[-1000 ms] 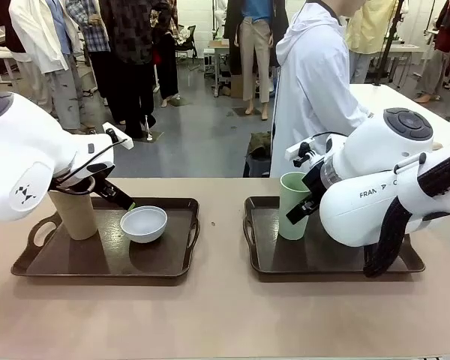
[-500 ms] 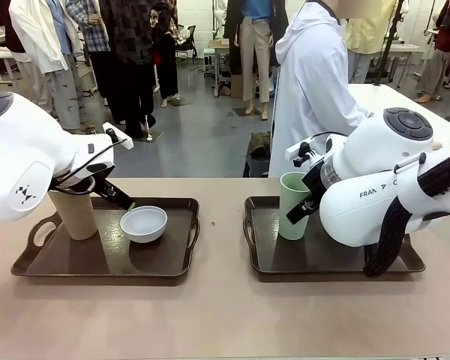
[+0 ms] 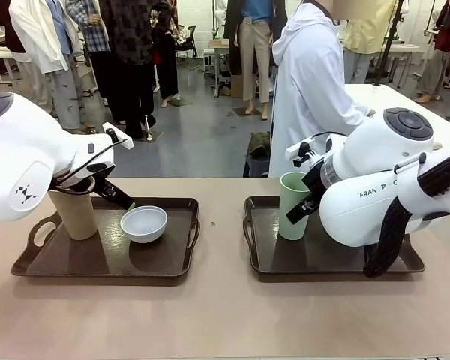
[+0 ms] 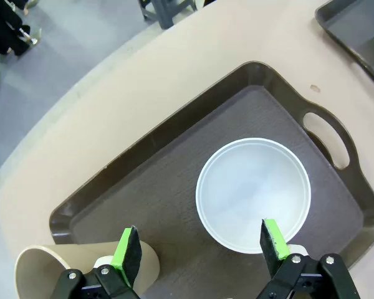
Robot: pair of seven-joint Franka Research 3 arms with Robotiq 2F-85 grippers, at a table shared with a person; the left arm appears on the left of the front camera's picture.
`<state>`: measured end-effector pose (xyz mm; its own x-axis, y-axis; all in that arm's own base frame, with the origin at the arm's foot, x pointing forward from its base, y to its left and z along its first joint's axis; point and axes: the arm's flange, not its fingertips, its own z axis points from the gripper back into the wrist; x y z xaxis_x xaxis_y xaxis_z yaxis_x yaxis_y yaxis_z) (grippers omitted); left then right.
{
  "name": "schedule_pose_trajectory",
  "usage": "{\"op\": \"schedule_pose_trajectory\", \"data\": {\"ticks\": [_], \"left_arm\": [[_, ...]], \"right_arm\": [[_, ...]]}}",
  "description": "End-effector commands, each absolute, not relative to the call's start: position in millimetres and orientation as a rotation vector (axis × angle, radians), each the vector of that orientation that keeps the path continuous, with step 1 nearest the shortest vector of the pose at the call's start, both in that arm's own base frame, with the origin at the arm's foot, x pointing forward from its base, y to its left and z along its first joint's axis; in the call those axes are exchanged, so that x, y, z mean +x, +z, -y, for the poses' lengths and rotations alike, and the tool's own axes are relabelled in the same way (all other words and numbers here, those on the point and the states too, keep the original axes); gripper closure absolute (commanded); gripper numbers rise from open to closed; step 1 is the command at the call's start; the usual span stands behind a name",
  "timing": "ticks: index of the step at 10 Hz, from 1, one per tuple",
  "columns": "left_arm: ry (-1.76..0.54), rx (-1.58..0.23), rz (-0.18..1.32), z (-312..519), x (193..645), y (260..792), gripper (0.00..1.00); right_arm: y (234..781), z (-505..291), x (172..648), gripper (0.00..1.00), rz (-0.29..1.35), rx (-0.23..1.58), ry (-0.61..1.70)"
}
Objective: Set up a tray with a mat and arrange the tableware.
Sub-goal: Pick up the Picnic Bowl and Reusable plastic cup from the Handle tray in front of the human's position and hold them in the air.
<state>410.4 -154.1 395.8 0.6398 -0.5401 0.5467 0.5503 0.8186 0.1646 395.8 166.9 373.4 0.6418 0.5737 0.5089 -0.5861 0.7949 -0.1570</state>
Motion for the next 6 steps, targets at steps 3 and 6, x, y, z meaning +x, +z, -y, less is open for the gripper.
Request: {"op": "schedule_pose_trajectory", "data": {"ticks": [3,6], "left_arm": [[-0.653,-0.020,0.632,158,381,421,0.00],[-0.565,-0.059,0.447,140,344,470,0.00]], "right_arm": [[409,-164,366,0.00,0.563,-0.024,0.582],[444,-147,299,0.00,0.465,-0.053,0.538]]}}
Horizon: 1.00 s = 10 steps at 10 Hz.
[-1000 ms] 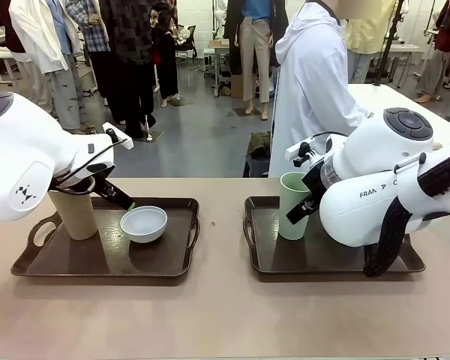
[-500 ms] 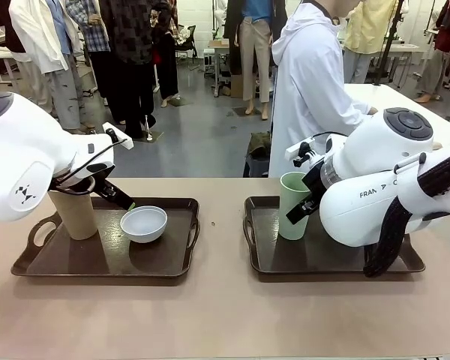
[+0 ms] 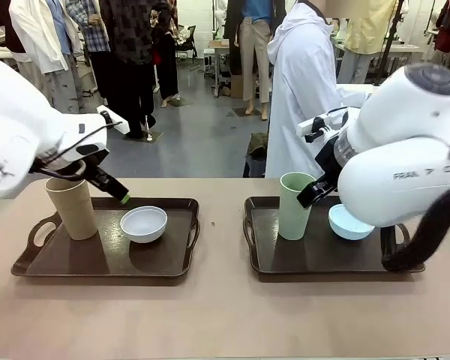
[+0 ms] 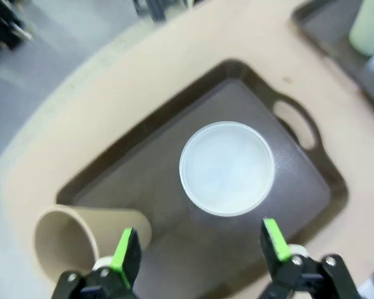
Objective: Set up a tray with a mat and arrange the tableware.
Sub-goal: Pick up the Picnic Bowl and Reusable plastic cup from the Handle tray in front of the human's position and hold them in the air.
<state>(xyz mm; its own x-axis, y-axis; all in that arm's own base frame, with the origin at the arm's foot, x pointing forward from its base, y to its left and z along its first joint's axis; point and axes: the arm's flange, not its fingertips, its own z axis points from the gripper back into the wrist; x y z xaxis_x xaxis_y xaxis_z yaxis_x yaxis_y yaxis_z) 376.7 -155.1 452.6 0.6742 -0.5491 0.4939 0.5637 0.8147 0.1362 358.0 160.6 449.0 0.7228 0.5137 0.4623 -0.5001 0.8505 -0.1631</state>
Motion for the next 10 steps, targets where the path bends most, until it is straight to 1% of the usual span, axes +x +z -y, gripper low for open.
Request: {"op": "schedule_pose_trajectory", "data": {"ticks": [1,3,4,5,6,7,8,9,10], "left_arm": [[-0.544,-0.030,0.396,133,325,483,0.00],[-0.530,-0.064,0.345,121,279,501,0.00],[-0.520,-0.081,0.348,118,261,507,0.00],[-0.496,-0.075,0.371,115,250,512,0.00],[-0.471,-0.115,0.407,113,248,516,0.00],[-0.430,-0.177,0.444,101,259,520,0.00],[-0.395,-0.248,0.446,84,267,525,0.00],[-0.380,-0.328,0.455,66,276,530,0.00],[-0.357,-0.402,0.461,49,281,533,0.00]], "right_arm": [[450,-136,274,0.00,0.416,-0.056,0.531],[446,-111,218,0.00,0.400,-0.074,0.522],[436,-104,199,0.00,0.390,-0.063,0.515],[426,-95,190,0.00,0.382,-0.028,0.502],[425,-79,190,0.00,0.400,0.022,0.482],[430,-52,199,0.00,0.444,0.123,0.445],[437,-24,207,0.00,0.465,0.258,0.439],[440,4,218,0.00,0.498,0.320,0.409],[438,29,229,0.00,0.479,0.391,0.379]]}}
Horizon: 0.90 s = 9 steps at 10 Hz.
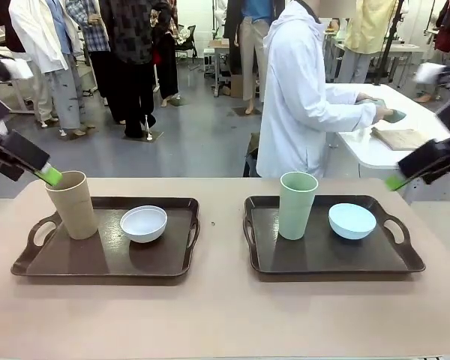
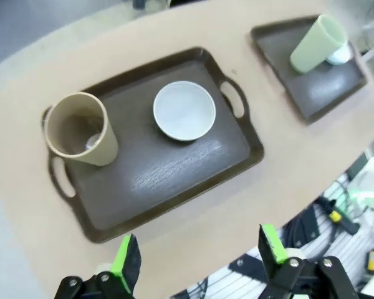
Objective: Set up a tray with a mat and arrange the tableware.
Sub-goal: Pick up the Picnic Bowl and Reusable plastic cup from the Handle tray in front of the human's position and hold them in the air.
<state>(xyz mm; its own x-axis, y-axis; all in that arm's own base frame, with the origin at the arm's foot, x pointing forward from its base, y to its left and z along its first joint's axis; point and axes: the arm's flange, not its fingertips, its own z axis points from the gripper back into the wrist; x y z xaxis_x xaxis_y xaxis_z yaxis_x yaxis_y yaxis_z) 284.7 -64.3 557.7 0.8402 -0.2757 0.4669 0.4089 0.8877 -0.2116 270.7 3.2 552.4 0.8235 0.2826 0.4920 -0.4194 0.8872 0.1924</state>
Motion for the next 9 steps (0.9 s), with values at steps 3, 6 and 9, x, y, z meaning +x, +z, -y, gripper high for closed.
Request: {"op": "schedule_pose_trajectory", "data": {"ticks": [3,6,9], "left_arm": [[-0.253,-0.731,0.456,-27,297,532,0.00],[-0.092,-0.927,0.460,-108,309,507,0.00],[0.001,-0.958,0.400,-130,318,469,0.00]], "right_arm": [[423,99,250,0.00,0.404,0.545,0.277],[396,159,258,0.00,0.346,0.650,0.143],[388,194,249,0.00,0.434,0.791,0.057]]}}
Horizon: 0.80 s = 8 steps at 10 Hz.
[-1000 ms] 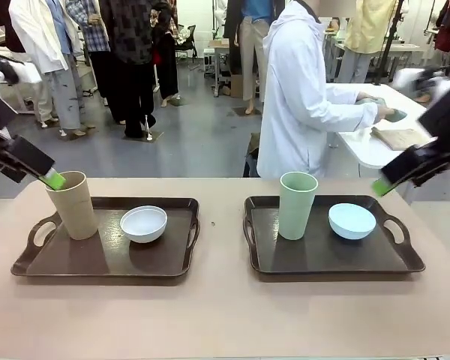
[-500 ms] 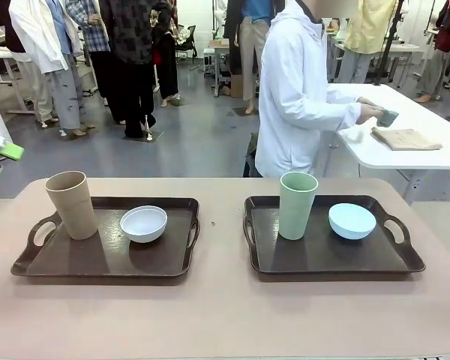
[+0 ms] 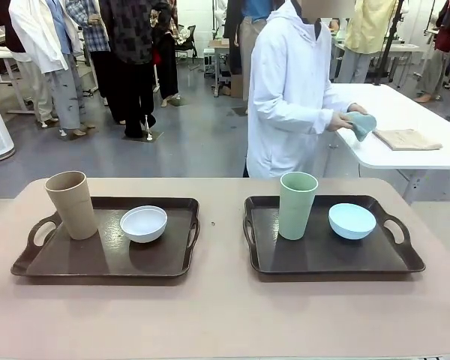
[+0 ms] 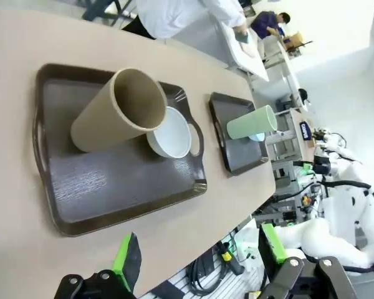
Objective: Set up a tray with a mat and arrange the tableware.
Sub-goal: Pick up the Picnic Bowl and Reusable plastic cup from the Handle tray in front of the human's position and hold them in the air.
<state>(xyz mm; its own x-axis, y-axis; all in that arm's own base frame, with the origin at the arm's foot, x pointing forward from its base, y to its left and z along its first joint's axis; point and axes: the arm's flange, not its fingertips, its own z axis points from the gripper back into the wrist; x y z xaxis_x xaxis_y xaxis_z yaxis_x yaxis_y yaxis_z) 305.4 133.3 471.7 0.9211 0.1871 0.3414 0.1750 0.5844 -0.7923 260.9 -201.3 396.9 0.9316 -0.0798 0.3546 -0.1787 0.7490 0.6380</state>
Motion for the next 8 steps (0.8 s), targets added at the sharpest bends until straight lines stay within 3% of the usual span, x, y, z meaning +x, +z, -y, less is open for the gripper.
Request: {"op": "schedule_pose_trajectory", "data": {"ticks": [1,8], "left_arm": [[0.011,-0.956,0.383,-127,323,466,0.00],[0.012,-0.894,0.349,-114,330,466,0.00]], "right_arm": [[386,195,249,0.00,0.451,0.827,0.055],[393,209,253,0.00,0.473,0.835,0.010]]}}
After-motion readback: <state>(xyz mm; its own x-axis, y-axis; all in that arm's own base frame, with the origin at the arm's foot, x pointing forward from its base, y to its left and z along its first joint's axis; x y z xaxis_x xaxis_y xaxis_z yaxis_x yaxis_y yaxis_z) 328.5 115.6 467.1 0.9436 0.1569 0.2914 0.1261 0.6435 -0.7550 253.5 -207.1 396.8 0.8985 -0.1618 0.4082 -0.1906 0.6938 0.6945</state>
